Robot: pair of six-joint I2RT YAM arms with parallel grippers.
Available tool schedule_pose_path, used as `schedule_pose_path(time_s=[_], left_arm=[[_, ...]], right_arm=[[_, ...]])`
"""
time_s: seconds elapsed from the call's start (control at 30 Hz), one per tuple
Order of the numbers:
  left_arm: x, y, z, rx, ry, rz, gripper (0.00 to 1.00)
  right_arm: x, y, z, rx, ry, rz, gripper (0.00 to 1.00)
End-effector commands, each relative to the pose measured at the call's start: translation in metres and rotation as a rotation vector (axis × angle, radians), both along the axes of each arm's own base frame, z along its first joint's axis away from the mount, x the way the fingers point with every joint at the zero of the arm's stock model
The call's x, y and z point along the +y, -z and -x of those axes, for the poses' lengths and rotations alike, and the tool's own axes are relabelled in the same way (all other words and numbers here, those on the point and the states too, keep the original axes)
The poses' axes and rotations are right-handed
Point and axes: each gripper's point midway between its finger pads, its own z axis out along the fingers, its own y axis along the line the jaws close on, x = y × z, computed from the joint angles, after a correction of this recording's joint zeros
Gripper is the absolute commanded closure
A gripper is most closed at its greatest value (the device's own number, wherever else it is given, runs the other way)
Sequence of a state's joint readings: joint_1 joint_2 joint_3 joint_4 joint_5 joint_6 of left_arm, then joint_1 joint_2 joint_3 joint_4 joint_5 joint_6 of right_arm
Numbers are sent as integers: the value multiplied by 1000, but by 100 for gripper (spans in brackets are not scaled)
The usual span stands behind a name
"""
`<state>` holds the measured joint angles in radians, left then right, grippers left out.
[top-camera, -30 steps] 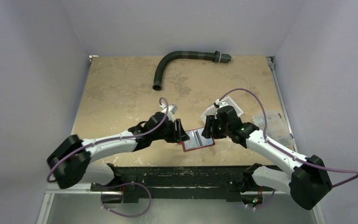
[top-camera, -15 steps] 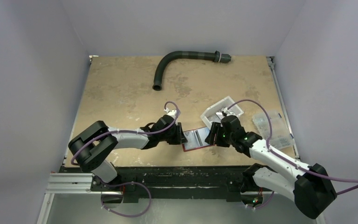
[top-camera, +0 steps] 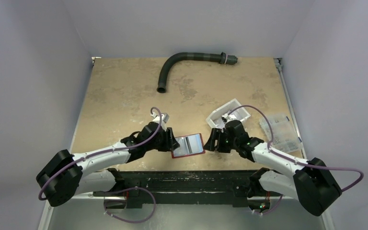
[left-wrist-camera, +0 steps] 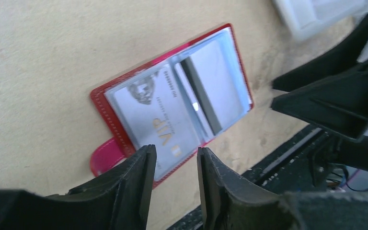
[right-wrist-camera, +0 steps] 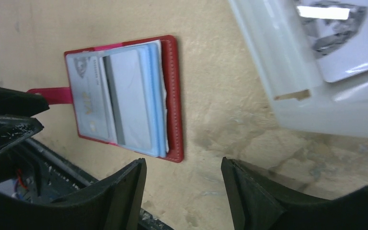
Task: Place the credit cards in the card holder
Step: Insert the credit card into the card holder, then close the card holder at the center of the board.
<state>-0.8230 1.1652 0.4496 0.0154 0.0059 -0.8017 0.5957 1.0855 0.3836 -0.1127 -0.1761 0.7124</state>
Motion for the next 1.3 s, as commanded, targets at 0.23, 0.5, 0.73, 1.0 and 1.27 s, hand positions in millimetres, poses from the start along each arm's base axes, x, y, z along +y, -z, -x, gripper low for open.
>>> schedule_pose_path(time_s=[0.23,0.5,0.73,1.0,1.27], left_arm=[[-19,5,-10,6,17,23,79],[10,52,0,39,-67,-101,93],[17,72,14,78,-85,-92,99],[15,72,16,73,-91,-80,100],[16,66,14,61,-103,-68,100]], right_arm=[[45,-9,-5,-57,-73,-99,39],[65,-8,-1,-32,-50,-158,41],[99,-52,7,-27,-106,-437,40],[128,-88,-4,-47,-156,-558,39],[144,-99,-13,-54,-191,-585,38]])
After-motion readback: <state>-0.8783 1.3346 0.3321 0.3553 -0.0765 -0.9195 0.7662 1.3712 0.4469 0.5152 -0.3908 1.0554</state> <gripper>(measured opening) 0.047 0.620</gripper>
